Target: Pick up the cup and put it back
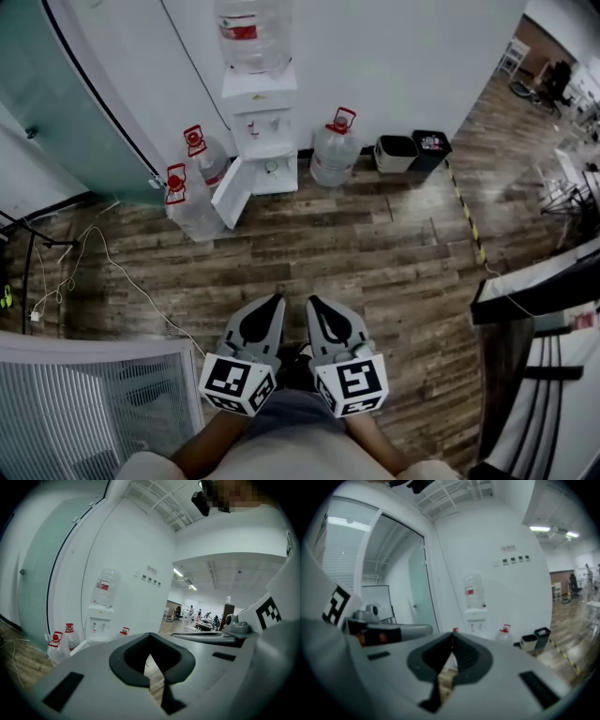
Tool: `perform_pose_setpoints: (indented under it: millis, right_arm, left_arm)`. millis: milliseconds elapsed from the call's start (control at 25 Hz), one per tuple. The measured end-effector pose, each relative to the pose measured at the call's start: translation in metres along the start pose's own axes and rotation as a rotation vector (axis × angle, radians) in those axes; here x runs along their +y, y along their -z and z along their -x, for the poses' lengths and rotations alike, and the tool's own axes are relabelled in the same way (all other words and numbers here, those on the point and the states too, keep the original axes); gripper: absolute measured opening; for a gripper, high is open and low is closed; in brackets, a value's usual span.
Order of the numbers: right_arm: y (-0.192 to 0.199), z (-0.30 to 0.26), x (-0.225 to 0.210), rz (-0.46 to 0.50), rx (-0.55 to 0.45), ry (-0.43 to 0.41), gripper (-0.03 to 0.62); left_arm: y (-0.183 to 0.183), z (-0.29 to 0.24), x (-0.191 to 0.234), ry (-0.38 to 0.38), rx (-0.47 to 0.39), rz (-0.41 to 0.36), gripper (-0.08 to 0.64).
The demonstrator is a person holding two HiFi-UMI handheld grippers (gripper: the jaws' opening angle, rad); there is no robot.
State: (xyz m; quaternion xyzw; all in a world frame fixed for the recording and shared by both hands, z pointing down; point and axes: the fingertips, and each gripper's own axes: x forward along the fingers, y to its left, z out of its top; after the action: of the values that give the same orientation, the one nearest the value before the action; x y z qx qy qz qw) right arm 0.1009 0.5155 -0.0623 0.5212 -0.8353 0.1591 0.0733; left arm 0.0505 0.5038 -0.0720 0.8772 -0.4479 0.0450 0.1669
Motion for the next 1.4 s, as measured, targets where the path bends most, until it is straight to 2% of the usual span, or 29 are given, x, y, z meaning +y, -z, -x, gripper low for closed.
perform_pose_setpoints:
  millis: [240, 480, 760, 920, 1400]
  right_arm:
    - [0.006, -0.005, -0.012, 0.005, 0.023, -0.021, 0.023]
    - [0.009, -0.024, -0.021, -0.008, 0.041, -0.038, 0.023]
    - [-0.002, -0.063, -0.030, 0.040, 0.071, -0.047, 0.023]
    - [-0.009, -0.095, -0.034, 0.030, 0.079, -0.053, 0.023]
    - [-0.042, -0.204, -0.020, 0.095, 0.143, -0.073, 0.023]
  left_arm:
    - [0.006, -0.013, -0.005, 0.000, 0.014, 0.011, 0.008]
    - [0.007, -0.028, 0.009, -0.013, 0.015, 0.023, 0.008]
    - [-0.015, -0.063, 0.032, 0.000, -0.011, 0.031, 0.008]
    - [-0.027, -0.082, 0.057, 0.005, -0.016, 0.038, 0.008]
    - [-0.076, -0.125, 0.152, 0.020, -0.062, 0.099, 0.008]
